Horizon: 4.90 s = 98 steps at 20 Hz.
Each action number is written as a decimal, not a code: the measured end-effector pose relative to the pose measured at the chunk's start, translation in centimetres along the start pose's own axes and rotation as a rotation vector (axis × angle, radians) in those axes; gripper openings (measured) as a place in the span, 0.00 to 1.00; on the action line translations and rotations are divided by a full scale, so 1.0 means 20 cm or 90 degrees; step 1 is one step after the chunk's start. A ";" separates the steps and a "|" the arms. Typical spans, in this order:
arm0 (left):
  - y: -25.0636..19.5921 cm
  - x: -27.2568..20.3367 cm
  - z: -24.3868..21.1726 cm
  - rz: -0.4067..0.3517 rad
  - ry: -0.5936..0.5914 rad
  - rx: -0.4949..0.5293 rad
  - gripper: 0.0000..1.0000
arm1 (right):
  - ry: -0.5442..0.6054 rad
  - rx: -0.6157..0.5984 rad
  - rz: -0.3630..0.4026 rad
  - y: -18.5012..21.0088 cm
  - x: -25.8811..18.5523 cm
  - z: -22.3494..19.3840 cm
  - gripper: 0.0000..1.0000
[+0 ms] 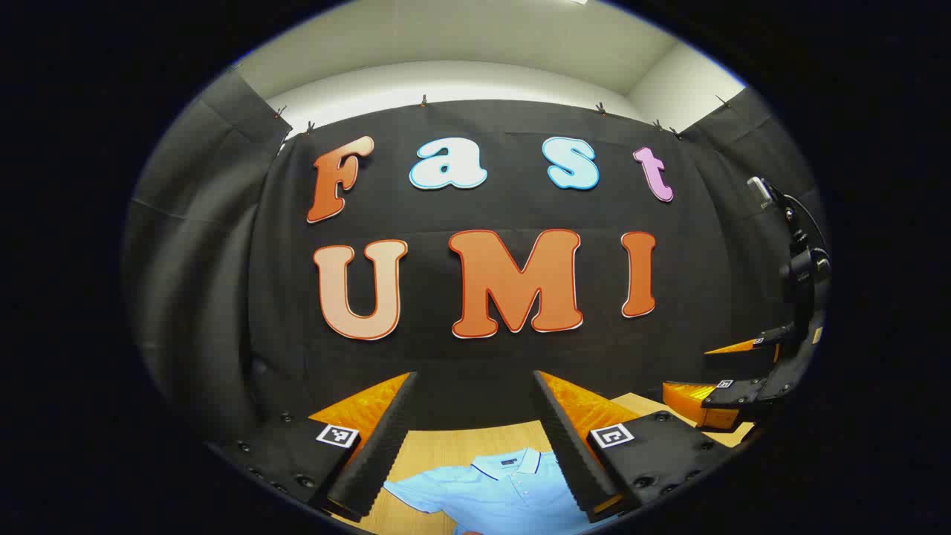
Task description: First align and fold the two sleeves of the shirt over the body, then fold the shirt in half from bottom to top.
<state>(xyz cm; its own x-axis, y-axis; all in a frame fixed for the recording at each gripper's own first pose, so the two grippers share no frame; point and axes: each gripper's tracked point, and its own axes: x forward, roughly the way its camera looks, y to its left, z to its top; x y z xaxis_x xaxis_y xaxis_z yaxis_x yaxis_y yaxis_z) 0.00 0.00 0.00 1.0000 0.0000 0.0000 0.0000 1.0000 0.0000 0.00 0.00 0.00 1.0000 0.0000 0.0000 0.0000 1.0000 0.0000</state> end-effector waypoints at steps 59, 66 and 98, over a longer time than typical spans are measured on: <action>0.10 -0.04 0.03 0.241 0.048 0.150 1.00 | 0.656 0.075 0.014 -0.18 1.10 -1.77 0.23; 0.11 -0.08 0.04 0.247 0.050 0.150 1.00 | 0.588 0.197 0.073 -0.10 1.13 -1.59 0.05; 0.57 0.23 -1.48 0.061 0.621 -0.232 0.98 | 0.434 0.109 0.097 0.12 0.48 -1.08 0.94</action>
<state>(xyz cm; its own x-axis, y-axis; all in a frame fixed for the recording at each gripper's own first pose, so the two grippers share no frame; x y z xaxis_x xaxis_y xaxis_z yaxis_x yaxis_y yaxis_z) 4.57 11.32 -29.58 0.5615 -0.0829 -0.8233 -0.2417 0.9351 -0.2590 9.62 2.36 -21.60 0.7659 0.1953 -0.6125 -0.0834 0.9749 0.2066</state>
